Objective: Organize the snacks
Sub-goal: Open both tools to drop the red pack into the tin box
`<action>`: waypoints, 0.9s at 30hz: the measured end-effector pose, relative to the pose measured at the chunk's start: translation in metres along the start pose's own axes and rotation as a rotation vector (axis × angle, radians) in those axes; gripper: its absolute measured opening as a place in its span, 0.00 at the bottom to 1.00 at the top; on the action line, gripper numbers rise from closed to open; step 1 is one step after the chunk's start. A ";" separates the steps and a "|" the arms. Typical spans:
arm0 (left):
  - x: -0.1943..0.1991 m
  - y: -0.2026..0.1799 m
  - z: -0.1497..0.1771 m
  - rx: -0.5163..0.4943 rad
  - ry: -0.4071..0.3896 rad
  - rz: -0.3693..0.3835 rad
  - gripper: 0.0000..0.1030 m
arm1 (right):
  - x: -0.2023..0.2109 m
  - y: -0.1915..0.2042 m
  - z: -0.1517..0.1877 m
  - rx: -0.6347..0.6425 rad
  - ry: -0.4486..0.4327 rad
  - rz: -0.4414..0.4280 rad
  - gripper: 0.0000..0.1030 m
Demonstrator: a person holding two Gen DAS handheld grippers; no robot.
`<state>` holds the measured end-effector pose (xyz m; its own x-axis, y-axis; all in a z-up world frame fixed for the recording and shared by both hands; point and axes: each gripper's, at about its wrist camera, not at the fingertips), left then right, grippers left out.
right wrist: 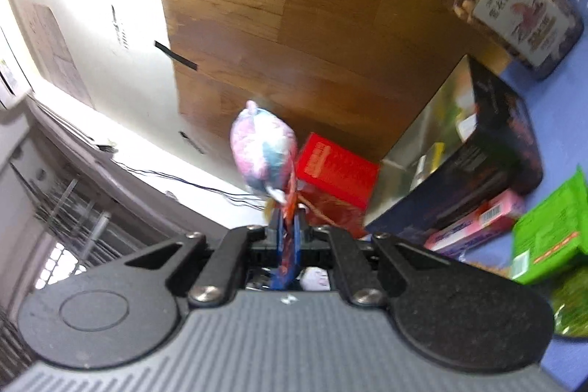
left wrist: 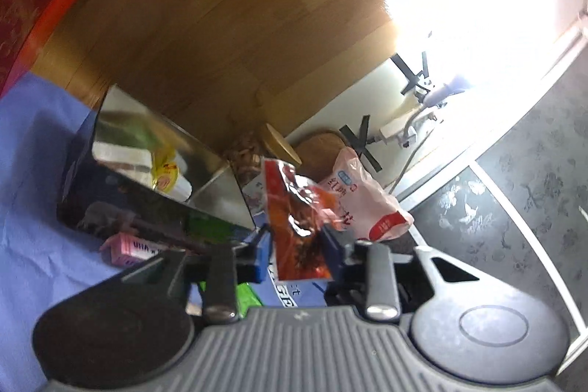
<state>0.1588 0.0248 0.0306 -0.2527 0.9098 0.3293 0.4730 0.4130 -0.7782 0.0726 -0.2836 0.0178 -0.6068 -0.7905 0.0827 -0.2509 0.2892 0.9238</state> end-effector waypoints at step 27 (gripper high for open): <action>-0.110 0.037 -0.081 -0.300 0.149 -0.621 0.37 | -0.127 -0.021 -0.067 0.511 0.157 0.791 0.06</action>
<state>0.2724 -0.0569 0.0090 -0.4432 0.4889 0.7514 0.4964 0.8318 -0.2485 0.2055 -0.2259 0.0133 -0.6431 -0.3174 0.6969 -0.1324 0.9424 0.3070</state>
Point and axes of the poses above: each gripper's, at about its wrist camera, not at the fingertips, and x roughly against the way its jaws point, y to its left, z to its underside, and after that the axes turned 12 degrees about y, right-handed
